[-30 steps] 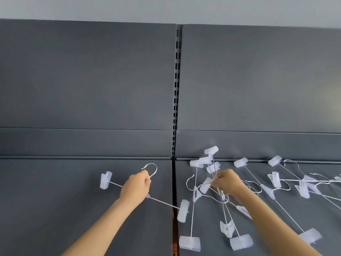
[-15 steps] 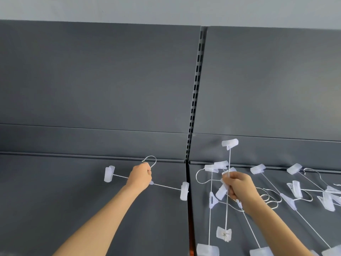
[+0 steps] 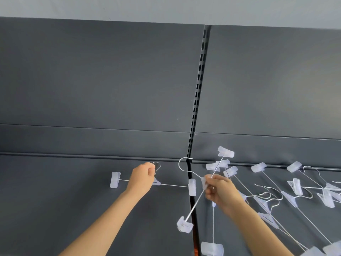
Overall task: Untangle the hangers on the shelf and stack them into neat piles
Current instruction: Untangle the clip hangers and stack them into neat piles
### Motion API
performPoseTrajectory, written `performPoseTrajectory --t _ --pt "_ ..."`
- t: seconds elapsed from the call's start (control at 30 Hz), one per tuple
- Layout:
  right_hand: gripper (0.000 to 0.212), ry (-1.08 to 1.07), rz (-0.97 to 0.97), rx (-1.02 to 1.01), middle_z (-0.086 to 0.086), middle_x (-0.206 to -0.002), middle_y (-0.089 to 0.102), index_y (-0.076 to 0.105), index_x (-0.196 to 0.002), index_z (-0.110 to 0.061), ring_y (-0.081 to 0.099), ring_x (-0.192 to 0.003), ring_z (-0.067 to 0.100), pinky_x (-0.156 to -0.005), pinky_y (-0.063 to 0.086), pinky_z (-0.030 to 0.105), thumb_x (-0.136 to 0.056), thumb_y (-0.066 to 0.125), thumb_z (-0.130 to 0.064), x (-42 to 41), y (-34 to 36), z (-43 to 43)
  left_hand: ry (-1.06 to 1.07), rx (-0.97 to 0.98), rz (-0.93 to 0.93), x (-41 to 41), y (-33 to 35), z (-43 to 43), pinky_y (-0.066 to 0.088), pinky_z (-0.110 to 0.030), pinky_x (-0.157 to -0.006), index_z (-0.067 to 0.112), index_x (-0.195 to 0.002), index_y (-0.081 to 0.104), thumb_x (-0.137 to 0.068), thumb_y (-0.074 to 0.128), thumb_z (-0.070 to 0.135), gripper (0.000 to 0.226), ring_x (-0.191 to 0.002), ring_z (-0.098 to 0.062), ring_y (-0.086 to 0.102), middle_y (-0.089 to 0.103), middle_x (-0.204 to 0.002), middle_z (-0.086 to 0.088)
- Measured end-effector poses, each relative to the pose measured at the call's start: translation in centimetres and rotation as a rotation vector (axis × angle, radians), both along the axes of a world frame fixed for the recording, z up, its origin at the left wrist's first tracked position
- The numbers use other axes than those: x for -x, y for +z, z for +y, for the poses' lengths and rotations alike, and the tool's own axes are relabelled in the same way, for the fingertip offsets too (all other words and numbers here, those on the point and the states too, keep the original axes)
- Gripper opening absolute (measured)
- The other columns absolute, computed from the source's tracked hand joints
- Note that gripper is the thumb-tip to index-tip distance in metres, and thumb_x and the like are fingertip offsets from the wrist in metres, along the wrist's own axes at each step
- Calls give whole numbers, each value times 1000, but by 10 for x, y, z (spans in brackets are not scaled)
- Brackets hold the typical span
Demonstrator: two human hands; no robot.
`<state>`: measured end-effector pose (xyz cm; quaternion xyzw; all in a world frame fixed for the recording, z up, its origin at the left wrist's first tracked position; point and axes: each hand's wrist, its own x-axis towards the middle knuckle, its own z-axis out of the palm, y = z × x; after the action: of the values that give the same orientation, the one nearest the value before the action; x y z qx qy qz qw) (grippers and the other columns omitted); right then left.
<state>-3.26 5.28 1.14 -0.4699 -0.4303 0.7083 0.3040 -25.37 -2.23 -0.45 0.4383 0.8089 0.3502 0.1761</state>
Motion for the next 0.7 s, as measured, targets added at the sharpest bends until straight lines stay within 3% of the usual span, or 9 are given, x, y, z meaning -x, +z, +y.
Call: performPoseTrajectory --t 0.07,0.1,0.17,0.23,0.3,0.37,0.43,0.7 --pt "17 9 19 23 4 -52 55 56 -74 -5 49 -41 12 -42 43 21 -89 49 1 9 0 -6 -97 7 -51 -7 9 -10 30 -16 -50 12 -74 52 -90 40 9 21 -57 -2 53 50 -67 -2" --pt "17 20 23 33 4 -53 57 56 -75 -6 53 -43 11 -44 45 21 -89 49 1 15 0 -10 -148 26 -59 -12 13 -14 29 -21 -52 10 -69 48 -88 41 11 20 -51 -5 48 45 -67 -3" --pt "15 49 30 38 6 -59 61 58 -78 -6 59 -49 12 -50 48 22 -88 49 1 25 0 -18 -217 57 -61 -24 17 -20 24 -28 -56 8 -62 41 -83 43 15 22 -56 -13 29 36 -64 -2" --pt "12 54 45 33 10 -66 63 59 -83 -4 61 -56 15 -54 49 23 -89 49 0 33 1 -25 -252 80 -83 -36 20 -25 26 -22 -52 21 -54 42 -81 48 21 28 -55 -12 27 37 -56 7" --pt "13 37 60 29 11 -67 63 59 -83 -4 62 -59 17 -55 50 23 -89 49 0 39 1 -31 -276 114 -53 -44 20 -28 36 -17 -53 27 -67 65 -83 53 26 20 -57 -8 45 55 -61 11" --pt "14 19 70 31 11 -67 62 59 -83 -4 62 -59 18 -56 51 24 -90 49 1 41 3 -35 -289 161 50 -47 21 -29 41 -25 -58 19 -79 68 -86 52 24 18 -62 -13 52 68 -75 0" --pt "15 19 90 46 12 -69 63 60 -83 -3 62 -61 19 -57 51 25 -90 48 2 41 4 -37 -287 167 115 -47 22 -30 42 -29 -59 12 -74 64 -87 48 18 22 -61 -17 48 68 -77 -9" --pt "2 -74 158 83 15 -85 66 56 -89 -6 64 -77 25 -66 51 31 -89 55 -4 11 5 -25 -224 124 222 -22 21 -38 31 -29 -60 12 -74 61 -89 44 14 22 -66 -17 37 56 -71 -4"
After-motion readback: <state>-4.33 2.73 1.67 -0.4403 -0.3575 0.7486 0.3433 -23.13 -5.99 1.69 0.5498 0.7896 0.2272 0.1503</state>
